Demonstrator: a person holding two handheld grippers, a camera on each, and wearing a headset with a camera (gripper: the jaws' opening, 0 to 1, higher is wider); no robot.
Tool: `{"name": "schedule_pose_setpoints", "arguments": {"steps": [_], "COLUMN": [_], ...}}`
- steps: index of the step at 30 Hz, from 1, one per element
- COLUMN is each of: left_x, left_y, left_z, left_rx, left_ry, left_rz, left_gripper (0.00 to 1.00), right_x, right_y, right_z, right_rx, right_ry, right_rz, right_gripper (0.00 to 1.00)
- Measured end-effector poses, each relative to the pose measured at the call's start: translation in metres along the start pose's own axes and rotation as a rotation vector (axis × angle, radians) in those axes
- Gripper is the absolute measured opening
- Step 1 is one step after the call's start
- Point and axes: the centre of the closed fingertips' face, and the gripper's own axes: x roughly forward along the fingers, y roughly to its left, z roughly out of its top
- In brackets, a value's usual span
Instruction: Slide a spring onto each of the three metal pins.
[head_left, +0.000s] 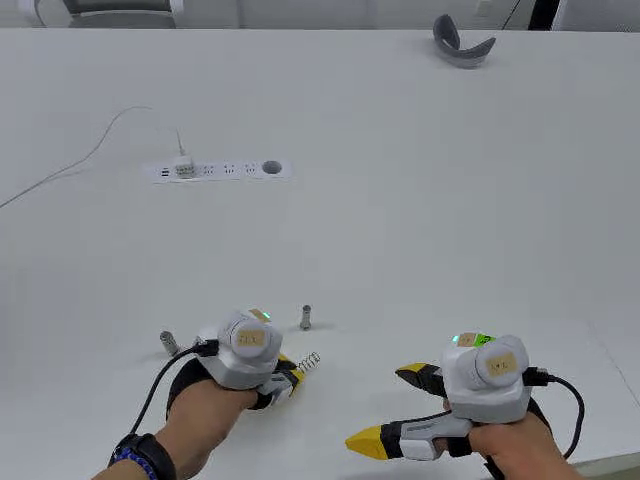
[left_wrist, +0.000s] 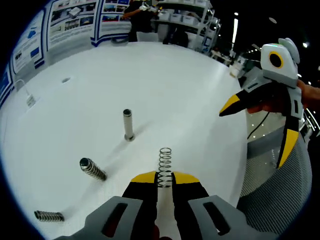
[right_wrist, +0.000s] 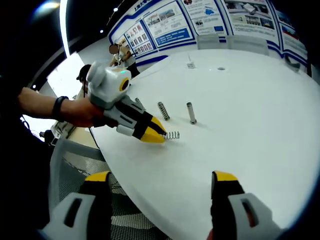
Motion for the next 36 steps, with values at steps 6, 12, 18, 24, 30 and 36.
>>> {"name": "schedule_pose_setpoints", "arguments": {"steps": [6, 12, 18, 24, 30, 36], "left_x": [-0.013, -0.03, -0.043, -0.055, -0.069, -0.082], "left_y": [0.0, 0.004, 0.006, 0.009, 0.009, 0.009], "left_z": [-0.008, -0.015, -0.023, -0.031, -0.036, -0.038], "left_rx": [0.006, 0.003, 0.002, -0.008, -0.009, -0.013], "left_ry": [0.001, -0.007, -0.01, -0.014, -0.02, -0.032], "left_rz": [0.004, 0.017, 0.03, 0.042, 0.05, 0.056], "left_gripper": [0.11, 0.11, 0.11, 0.11, 0.11, 0.11], "right_x": [0.001, 0.001, 0.002, 0.005, 0.008, 0.013], "right_y": [0.001, 0.002, 0.006, 0.009, 0.014, 0.016], "right_z": [-0.001, -0.002, 0.001, 0.002, 0.01, 0.012], "right_rx": [-0.005, 0.001, 0.036, 0.024, 0.017, 0.006], "right_ry": [0.007, 0.008, -0.005, 0.007, -0.004, -0.001], "right_rz": [0.003, 0.004, 0.024, 0.037, 0.056, 0.07], "right_gripper": [0.83, 0.84, 0.83, 0.83, 0.82, 0.81]}}
